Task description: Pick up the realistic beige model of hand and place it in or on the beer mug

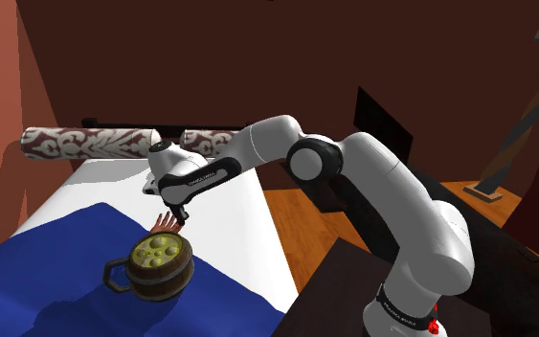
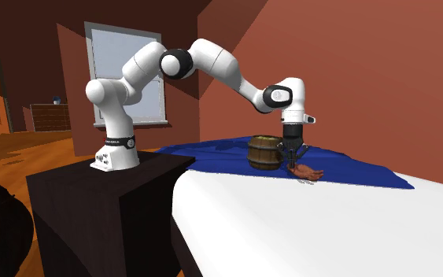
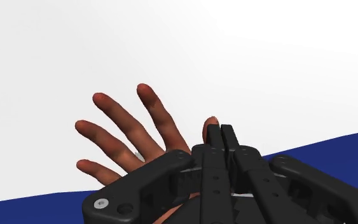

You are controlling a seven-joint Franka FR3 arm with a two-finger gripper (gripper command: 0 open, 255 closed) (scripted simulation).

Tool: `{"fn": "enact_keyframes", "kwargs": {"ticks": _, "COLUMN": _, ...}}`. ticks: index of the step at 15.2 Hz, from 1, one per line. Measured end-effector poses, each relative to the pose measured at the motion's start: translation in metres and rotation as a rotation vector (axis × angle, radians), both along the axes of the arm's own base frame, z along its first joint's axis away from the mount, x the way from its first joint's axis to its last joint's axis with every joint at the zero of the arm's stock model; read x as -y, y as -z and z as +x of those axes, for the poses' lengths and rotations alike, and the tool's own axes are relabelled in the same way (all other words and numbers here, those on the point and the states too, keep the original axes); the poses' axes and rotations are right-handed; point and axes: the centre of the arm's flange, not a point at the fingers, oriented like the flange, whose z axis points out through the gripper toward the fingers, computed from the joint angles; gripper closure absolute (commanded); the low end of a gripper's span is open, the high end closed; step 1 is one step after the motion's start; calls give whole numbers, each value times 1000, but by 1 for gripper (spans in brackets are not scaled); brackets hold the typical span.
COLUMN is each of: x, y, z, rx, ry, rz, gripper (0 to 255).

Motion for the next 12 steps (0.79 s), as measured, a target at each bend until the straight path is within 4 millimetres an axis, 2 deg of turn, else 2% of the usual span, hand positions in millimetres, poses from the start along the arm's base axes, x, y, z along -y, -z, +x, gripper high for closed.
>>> {"fn": "enact_keyframes", "kwargs": {"ticks": 3, "x": 0, "y": 0, "z": 0, "rx": 0, "ry": 0, "rz": 0, "gripper": 255}}
{"fn": "enact_keyframes", "kwargs": {"ticks": 4, "x": 0, "y": 0, "z": 0, "rx": 0, "ry": 0, "rz": 0, "gripper": 0}}
{"fn": "enact_keyframes", "kwargs": {"ticks": 7, "x": -12, "y": 0, "z": 2, "rx": -4, "ry": -63, "rz": 20, "gripper": 0}}
{"fn": "enact_keyframes", "kwargs": {"ticks": 12, "x": -61, "y": 1, "z": 6, "rx": -22, "ry": -320, "rz": 96, "gripper": 0}}
